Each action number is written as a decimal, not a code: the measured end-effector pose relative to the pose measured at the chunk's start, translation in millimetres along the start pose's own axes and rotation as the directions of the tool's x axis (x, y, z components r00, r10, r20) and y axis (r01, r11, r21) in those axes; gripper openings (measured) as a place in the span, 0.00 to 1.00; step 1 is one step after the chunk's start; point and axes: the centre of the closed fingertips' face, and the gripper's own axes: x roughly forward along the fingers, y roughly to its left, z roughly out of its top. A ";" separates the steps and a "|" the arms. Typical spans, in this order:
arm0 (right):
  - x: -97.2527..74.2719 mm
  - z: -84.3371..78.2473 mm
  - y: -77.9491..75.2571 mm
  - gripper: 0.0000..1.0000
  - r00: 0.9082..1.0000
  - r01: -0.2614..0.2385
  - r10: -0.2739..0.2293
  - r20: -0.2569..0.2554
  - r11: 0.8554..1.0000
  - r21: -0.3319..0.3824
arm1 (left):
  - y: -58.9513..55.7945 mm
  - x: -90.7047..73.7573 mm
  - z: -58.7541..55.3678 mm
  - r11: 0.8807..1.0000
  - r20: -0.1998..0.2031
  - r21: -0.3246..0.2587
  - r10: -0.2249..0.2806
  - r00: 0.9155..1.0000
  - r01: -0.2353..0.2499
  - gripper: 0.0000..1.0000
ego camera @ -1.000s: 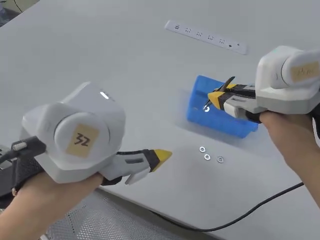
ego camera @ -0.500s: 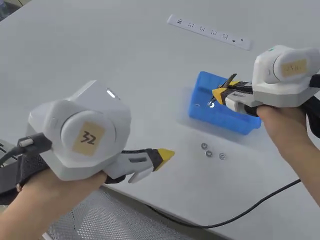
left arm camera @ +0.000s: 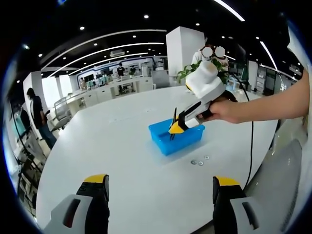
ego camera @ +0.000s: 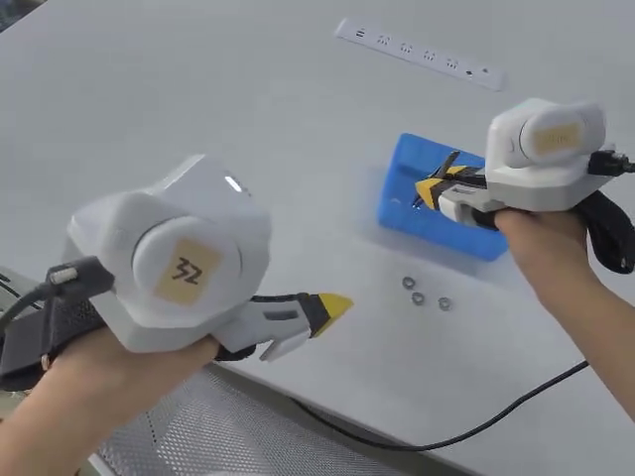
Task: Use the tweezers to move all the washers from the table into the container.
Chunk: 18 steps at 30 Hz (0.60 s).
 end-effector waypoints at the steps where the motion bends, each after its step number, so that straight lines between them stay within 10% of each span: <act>1: 1.9 -0.3 -0.6 0.03 1.000 -0.002 0.002 -0.002 1.000 0.003 | 0.1 0.0 -0.8 1.000 -0.003 0.001 0.000 1.000 0.000 0.90; 18: 15.4 -9.8 -2.2 0.03 1.000 0.026 -0.026 -0.013 0.999 -0.031 | 0.9 0.8 -5.3 1.000 -0.024 0.013 -0.002 1.000 0.003 0.88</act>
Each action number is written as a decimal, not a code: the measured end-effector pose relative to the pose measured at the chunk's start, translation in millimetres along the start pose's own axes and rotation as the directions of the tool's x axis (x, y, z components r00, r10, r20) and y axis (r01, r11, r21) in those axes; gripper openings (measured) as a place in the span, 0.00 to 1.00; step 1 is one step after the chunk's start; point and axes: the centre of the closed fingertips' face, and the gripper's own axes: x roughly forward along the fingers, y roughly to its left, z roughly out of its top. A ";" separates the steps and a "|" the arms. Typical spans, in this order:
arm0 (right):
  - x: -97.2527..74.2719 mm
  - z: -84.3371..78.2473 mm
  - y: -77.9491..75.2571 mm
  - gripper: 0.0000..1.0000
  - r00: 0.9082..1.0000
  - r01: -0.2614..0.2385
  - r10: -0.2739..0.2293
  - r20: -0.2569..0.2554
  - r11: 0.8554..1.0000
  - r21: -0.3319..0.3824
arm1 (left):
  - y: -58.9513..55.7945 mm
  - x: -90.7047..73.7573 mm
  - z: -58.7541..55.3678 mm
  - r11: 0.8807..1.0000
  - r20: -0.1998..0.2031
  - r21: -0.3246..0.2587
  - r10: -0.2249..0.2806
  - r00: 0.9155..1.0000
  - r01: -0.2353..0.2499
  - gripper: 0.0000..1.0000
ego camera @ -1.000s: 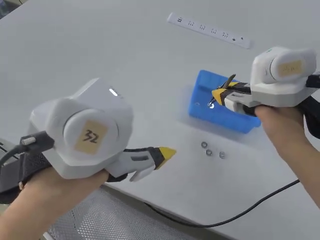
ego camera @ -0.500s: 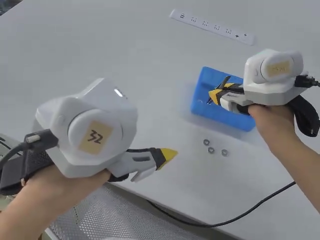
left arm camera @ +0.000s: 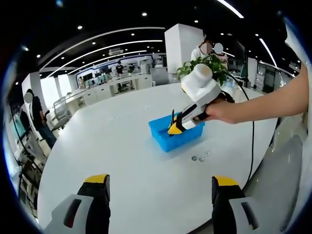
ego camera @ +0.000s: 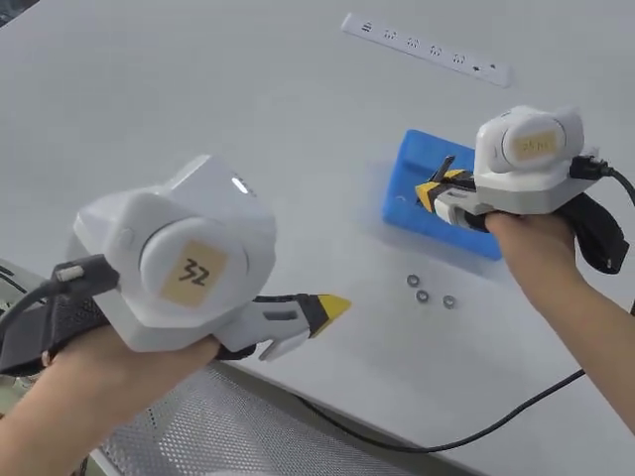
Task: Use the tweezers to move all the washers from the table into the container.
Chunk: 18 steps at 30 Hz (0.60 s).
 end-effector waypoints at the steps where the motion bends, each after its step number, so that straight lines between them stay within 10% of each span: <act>1: -0.9 -0.9 0.0 0.03 1.000 0.001 -0.001 -0.008 1.000 0.004 | 0.0 0.0 0.1 1.000 0.001 0.002 0.000 1.000 0.000 0.88; 18: -8.1 -0.2 -3.3 0.03 1.000 0.027 -0.027 0.000 0.999 0.023 | -0.1 0.4 3.2 1.000 0.002 -0.005 -0.005 1.000 0.005 0.89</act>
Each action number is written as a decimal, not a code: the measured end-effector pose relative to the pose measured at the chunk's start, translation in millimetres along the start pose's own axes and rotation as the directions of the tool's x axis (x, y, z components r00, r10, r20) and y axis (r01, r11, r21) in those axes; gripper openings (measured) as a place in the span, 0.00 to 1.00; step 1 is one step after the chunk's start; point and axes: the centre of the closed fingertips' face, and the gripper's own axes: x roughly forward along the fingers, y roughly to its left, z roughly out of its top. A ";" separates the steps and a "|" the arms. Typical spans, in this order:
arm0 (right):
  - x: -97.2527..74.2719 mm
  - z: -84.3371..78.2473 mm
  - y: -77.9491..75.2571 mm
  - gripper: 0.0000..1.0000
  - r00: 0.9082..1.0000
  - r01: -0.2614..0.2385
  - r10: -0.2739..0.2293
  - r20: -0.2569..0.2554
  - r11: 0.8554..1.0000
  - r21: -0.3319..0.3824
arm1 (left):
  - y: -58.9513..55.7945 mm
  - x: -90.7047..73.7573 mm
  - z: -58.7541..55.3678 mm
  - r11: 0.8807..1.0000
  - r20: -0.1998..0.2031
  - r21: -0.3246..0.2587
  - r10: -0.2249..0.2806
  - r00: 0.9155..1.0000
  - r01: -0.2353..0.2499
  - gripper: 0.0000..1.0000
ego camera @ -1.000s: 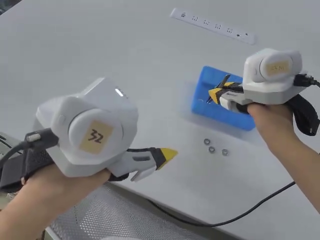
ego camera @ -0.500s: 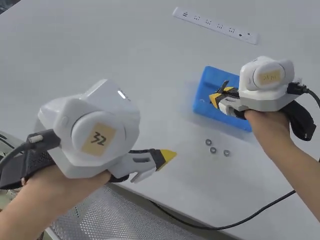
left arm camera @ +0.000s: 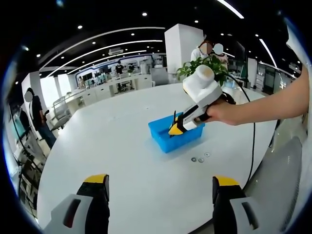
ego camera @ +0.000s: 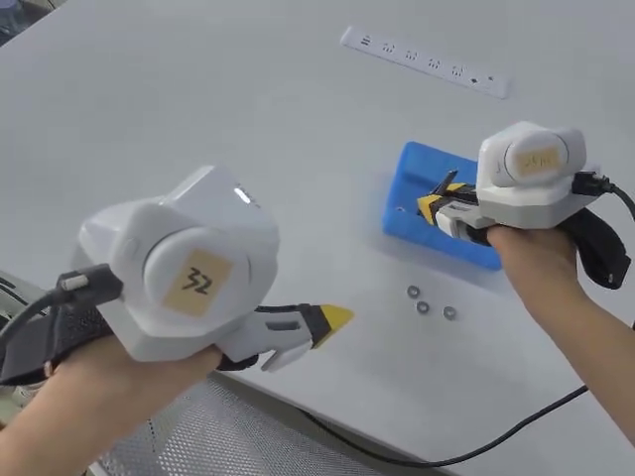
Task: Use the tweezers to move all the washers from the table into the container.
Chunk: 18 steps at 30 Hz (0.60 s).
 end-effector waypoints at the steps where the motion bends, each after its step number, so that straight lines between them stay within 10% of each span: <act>1: -2.6 2.1 0.5 0.03 1.000 0.002 -0.002 0.008 1.000 -0.014 | 0.1 -0.1 -0.1 1.000 -0.001 0.002 0.001 1.000 -0.001 0.90; 18: -42.8 26.7 11.4 0.03 0.995 -0.022 0.016 0.097 0.998 0.067 | -1.4 -4.4 0.5 1.000 0.002 0.016 -0.002 1.000 0.002 0.89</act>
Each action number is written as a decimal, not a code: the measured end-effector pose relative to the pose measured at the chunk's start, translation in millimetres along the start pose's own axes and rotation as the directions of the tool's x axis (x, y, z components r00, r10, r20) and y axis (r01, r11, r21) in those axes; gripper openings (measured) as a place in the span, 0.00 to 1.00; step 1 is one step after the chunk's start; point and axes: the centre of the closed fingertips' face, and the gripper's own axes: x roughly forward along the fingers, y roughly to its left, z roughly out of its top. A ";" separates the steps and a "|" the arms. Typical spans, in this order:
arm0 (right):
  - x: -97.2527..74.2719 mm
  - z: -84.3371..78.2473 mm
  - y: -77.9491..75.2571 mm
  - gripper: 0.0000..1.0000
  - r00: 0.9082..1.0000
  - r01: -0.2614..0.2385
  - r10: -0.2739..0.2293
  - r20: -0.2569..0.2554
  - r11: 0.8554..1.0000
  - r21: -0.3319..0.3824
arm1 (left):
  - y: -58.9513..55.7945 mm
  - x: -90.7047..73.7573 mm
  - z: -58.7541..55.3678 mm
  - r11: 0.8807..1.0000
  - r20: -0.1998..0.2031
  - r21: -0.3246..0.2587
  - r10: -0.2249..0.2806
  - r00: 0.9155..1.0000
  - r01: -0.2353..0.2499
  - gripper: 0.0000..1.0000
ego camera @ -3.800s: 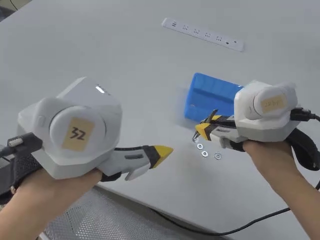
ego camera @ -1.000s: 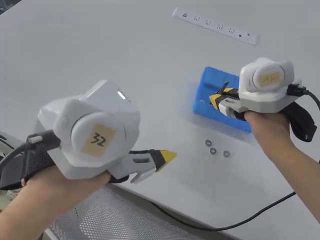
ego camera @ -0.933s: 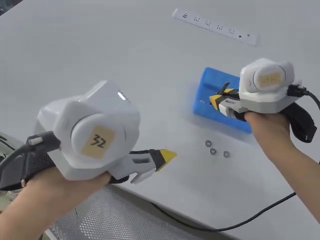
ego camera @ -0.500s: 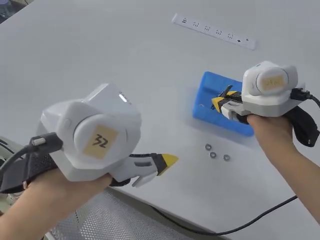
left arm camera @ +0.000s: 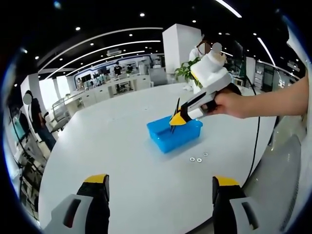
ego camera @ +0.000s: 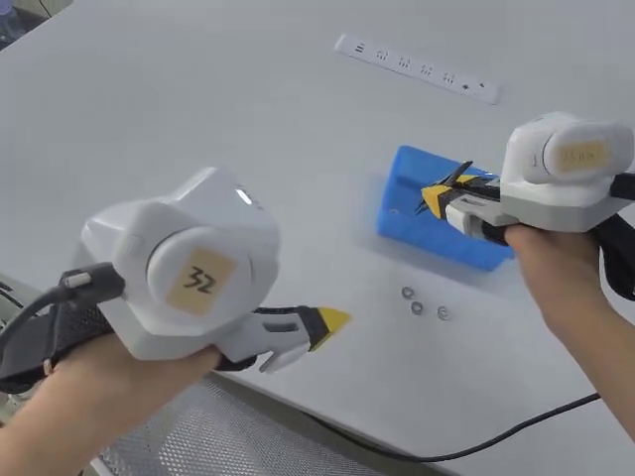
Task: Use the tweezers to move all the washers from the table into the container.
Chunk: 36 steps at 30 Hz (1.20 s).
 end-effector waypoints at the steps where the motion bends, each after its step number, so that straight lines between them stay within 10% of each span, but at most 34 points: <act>1: -2.2 1.7 1.2 0.03 1.000 0.001 -0.001 0.007 1.000 0.002 | 0.5 -0.4 -0.2 1.000 -0.001 0.001 0.002 1.000 -0.002 0.89; 12: -20.4 0.8 18.2 0.03 1.000 -0.024 0.024 0.006 1.000 0.011 | -3.0 -1.3 1.9 1.000 0.001 0.013 -0.001 1.000 0.001 0.88; 36: -17.9 -57.1 47.3 0.03 0.987 -0.064 0.076 -0.143 0.994 0.091 | -5.8 2.9 -0.1 0.999 -0.018 0.033 -0.013 1.000 0.013 0.88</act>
